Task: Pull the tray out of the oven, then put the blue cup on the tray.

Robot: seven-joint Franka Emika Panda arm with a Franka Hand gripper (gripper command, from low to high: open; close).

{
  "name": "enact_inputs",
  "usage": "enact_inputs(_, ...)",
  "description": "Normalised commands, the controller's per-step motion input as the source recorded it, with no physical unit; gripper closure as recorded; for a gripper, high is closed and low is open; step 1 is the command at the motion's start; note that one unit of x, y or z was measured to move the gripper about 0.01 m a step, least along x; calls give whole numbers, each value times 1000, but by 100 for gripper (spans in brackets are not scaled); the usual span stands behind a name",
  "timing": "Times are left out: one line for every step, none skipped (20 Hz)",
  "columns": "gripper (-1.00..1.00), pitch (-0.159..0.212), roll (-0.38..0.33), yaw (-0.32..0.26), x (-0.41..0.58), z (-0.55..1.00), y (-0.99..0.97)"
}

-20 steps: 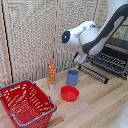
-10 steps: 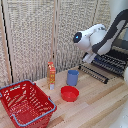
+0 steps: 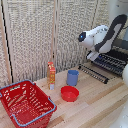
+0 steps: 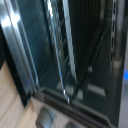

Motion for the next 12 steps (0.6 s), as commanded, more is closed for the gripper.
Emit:
enact_inputs(-100,39,-83,-56,346,-277,-294)
enact_inputs(-100,46,-55,-48,306,-286,-289)
enact_inputs(-100,35,-39,-46,271,-231,-360)
enact_inputs(-100,20,-33,-44,246,-211,-383)
enact_inputs(-100,9,-18,-41,229,-123,-431)
enact_inputs(-100,0,0,-42,171,-91,-449)
enact_inputs(-100,1,0,-36,134,-14,-443)
enact_inputs(-100,0,7,-38,94,0,-489)
enact_inputs(-100,0,23,-43,89,0,-520)
enact_inputs(-100,0,25,-44,60,0,-540)
enact_inputs(-100,0,38,-45,71,0,-549)
enact_inputs(-100,3,42,-27,54,0,-526)
